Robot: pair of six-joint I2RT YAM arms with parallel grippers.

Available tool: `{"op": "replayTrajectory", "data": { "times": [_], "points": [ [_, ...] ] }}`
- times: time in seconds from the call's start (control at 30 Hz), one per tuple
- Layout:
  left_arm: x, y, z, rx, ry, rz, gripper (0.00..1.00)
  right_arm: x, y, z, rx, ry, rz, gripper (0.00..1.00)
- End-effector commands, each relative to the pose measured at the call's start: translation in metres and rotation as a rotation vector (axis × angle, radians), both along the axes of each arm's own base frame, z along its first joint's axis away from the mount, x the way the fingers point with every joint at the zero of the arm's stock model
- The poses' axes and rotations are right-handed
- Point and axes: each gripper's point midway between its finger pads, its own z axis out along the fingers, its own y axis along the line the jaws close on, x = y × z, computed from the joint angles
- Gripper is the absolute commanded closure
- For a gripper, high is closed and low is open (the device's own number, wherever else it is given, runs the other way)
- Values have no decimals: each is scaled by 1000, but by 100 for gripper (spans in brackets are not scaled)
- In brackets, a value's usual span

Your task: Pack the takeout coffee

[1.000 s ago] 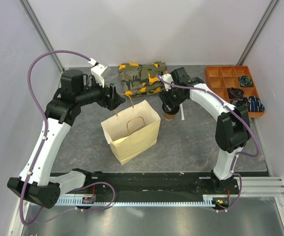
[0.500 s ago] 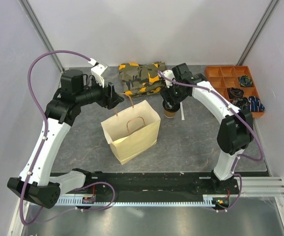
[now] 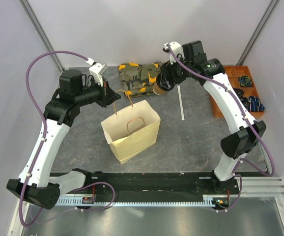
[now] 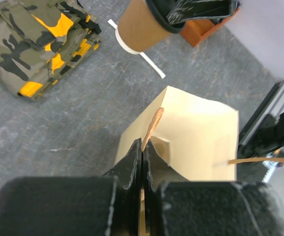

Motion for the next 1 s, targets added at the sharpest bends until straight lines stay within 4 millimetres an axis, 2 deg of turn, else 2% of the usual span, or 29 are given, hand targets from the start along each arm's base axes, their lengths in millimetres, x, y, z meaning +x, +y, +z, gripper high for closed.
{"op": "replayTrajectory", "data": {
  "times": [0.0, 0.07, 0.13, 0.23, 0.33, 0.47, 0.6, 0.63, 0.7, 0.73, 0.77, 0.83, 0.9, 0.97],
  "points": [
    [-12, 0, 43, -132, -9, 58, 98, -27, 11, 73, 172, -68, 30, 44],
    [-18, 0, 45, -177, 31, 85, 98, -36, 9, 96, 210, -98, 25, 44],
    [-16, 4, 43, -187, 48, 129, 98, -49, 7, 118, 248, -126, 31, 45],
    [-13, 10, 41, -195, 62, 183, 98, -71, 9, 139, 301, -134, 59, 45],
    [-11, 11, 42, -213, 78, 211, 98, -97, 25, 150, 289, -182, 142, 45],
    [-13, 8, 51, -260, 98, 214, 98, -131, 53, 152, 273, -202, 264, 45],
    [-15, 6, 46, -271, 113, 214, 98, -149, 70, 149, 275, -208, 333, 45],
    [-17, 6, 45, -278, 120, 213, 98, -152, 71, 141, 266, -194, 337, 45],
    [-18, 4, 46, -293, 121, 204, 98, -152, 79, 139, 292, -214, 339, 45],
    [-20, 3, 42, -294, 128, 198, 98, -153, 80, 127, 287, -206, 340, 46],
    [-20, 4, 41, -295, 130, 197, 98, -152, 88, 131, 306, -245, 348, 46],
    [-22, 3, 34, -291, 140, 191, 98, -146, 95, 116, 289, -246, 347, 47],
    [-26, 1, 33, -295, 139, 169, 98, -145, 107, 116, 299, -271, 360, 47],
    [-29, 1, 30, -285, 133, 151, 98, -144, 116, 107, 283, -268, 378, 47]
  ]
}}
